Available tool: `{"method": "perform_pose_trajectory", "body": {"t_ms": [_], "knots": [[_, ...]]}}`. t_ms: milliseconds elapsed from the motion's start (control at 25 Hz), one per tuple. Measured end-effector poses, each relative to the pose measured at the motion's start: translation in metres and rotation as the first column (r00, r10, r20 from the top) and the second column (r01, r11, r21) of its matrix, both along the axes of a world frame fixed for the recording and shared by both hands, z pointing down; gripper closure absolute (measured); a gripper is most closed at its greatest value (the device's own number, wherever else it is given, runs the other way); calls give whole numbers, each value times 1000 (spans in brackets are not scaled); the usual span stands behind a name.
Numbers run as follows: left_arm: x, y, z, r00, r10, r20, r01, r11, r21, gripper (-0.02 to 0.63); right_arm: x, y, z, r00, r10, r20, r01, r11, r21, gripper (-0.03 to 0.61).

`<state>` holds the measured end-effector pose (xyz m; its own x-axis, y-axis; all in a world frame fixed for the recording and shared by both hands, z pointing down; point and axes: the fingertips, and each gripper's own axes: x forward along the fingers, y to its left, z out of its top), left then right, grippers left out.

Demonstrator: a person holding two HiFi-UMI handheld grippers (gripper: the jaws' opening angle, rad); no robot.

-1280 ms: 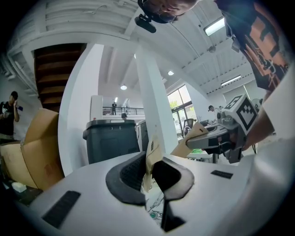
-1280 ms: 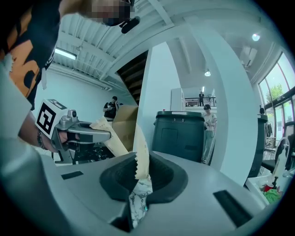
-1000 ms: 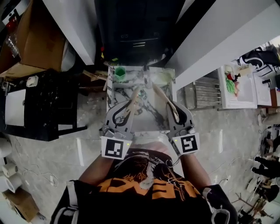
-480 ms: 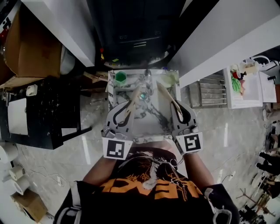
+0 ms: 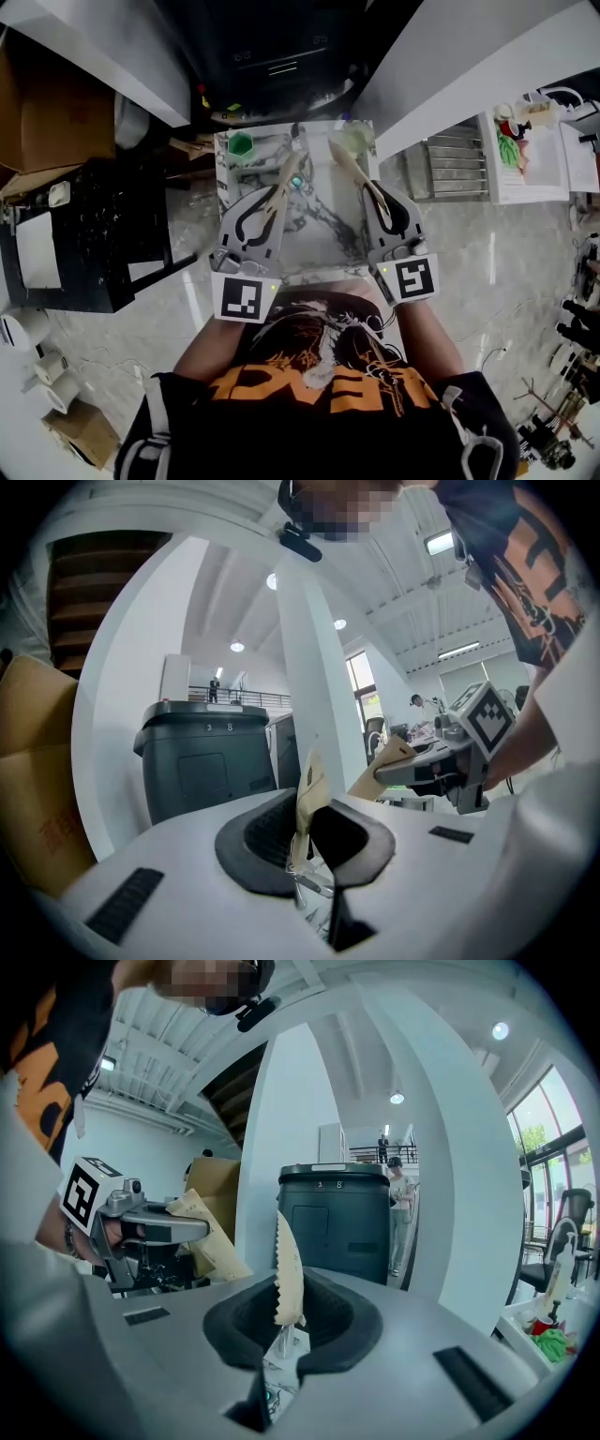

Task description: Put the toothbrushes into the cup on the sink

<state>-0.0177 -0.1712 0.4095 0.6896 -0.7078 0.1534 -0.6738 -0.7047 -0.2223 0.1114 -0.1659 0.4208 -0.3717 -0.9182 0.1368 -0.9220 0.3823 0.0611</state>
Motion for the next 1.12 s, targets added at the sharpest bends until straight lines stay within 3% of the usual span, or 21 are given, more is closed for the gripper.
{"method": "perform_pose_trajectory", "body": {"t_ms": [480,720,1120], "knots": [[24,14,-5,1000,-6,28,6,1000,6,568,39,-10,13,999,4,-33,-5,1000,-13,535],[25,13,-7,999,-28,35,28,1000,9,568,69,-34,51,992,27,-123,-39,995,-93,535],[12,13,-3,993,-81,83,81,997,3,568,95,-83,114,990,46,-134,-78,967,-242,535]]}}
